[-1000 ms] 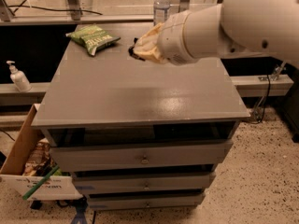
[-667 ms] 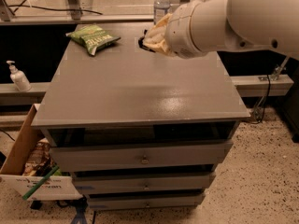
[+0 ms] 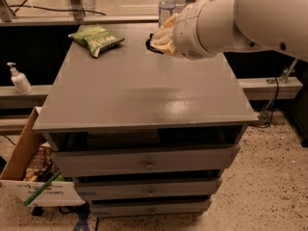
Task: Move rxbar chocolate near blue plastic bottle
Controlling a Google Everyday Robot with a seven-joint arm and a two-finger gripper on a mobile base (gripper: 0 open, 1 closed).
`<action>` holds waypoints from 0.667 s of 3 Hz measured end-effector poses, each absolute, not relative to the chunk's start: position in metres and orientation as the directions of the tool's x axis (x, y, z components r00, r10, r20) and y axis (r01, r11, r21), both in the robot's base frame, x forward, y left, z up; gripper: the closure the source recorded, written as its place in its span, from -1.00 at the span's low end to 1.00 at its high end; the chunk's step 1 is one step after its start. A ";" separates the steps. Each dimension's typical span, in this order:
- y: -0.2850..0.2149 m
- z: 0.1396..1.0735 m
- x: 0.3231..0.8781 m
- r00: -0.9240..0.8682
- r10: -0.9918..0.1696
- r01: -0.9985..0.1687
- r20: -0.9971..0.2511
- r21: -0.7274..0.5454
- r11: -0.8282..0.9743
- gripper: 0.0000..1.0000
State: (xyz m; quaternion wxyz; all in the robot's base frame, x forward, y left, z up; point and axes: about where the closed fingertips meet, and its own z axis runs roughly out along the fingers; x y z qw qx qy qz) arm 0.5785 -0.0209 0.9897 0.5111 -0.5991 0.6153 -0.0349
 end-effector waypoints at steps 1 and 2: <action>-0.029 0.986 0.594 0.263 -0.792 -0.669 -0.551 -0.696 0.262 1.00; -0.044 0.986 0.630 0.296 -0.824 -0.609 -0.482 -0.760 0.226 1.00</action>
Offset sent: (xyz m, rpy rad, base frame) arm 0.1021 -0.0465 -0.0056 -0.1677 -0.2256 -0.0313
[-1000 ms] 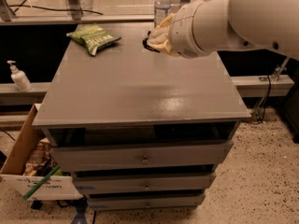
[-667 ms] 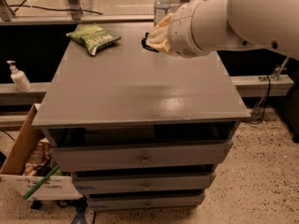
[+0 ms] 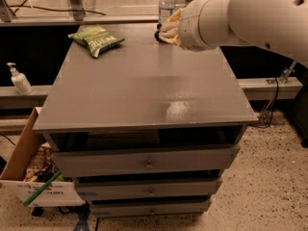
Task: Move rxbar chocolate near blue plastic bottle
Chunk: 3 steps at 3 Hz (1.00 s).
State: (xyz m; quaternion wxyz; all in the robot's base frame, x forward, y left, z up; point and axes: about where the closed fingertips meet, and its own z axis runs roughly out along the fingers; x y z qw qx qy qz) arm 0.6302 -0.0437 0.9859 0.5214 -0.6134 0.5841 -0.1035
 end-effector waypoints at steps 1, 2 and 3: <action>-0.062 0.983 0.670 0.301 -0.857 -0.569 -0.417 -0.800 0.190 1.00; -0.075 0.968 0.708 0.301 -0.885 -0.559 -0.355 -0.817 0.138 1.00; -0.079 0.949 0.741 0.308 -0.900 -0.575 -0.309 -0.814 0.083 1.00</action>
Offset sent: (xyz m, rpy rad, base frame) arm 0.1249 -0.0504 -0.0373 -0.2078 -0.0625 -0.0301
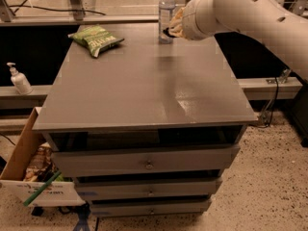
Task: Move rxbar chocolate near blue plastic bottle
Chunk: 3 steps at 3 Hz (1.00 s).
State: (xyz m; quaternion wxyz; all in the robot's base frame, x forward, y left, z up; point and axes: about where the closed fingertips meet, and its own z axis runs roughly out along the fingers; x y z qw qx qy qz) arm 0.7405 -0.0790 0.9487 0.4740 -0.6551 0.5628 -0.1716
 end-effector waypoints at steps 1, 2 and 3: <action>-0.081 0.923 0.770 0.312 -0.910 -0.601 -0.273 -0.798 0.033 1.00; -0.085 0.898 0.792 0.310 -0.916 -0.626 -0.256 -0.780 0.006 1.00; -0.084 0.873 0.809 0.309 -0.917 -0.653 -0.253 -0.757 -0.011 1.00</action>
Offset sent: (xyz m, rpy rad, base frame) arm 0.0797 -0.0163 -0.0774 -0.1164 0.0972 0.0245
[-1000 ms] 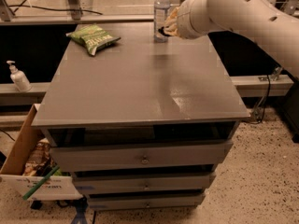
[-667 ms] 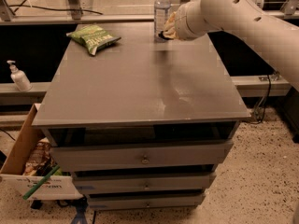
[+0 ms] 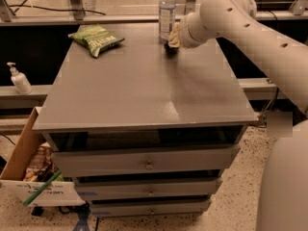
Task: Move rxbar chocolate near blue plastic bottle
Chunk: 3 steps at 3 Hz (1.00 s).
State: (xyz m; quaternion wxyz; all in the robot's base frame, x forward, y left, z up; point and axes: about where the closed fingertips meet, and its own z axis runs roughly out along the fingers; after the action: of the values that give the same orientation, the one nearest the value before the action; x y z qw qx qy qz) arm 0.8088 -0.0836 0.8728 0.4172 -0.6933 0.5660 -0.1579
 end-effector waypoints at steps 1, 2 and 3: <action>-0.081 0.849 0.818 0.300 -0.921 -0.685 -0.248 -0.728 -0.027 1.00; -0.083 0.831 0.820 0.283 -0.928 -0.713 -0.242 -0.700 -0.035 0.65; -0.089 0.825 0.819 0.265 -0.935 -0.726 -0.237 -0.687 -0.031 0.17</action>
Offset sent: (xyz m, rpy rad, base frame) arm 0.0136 -0.0049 -0.0556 -0.0608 0.1227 -0.0228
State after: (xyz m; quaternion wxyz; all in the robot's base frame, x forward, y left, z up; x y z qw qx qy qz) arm 0.8187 -0.0890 0.8254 0.3695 -0.7041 0.5897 -0.1411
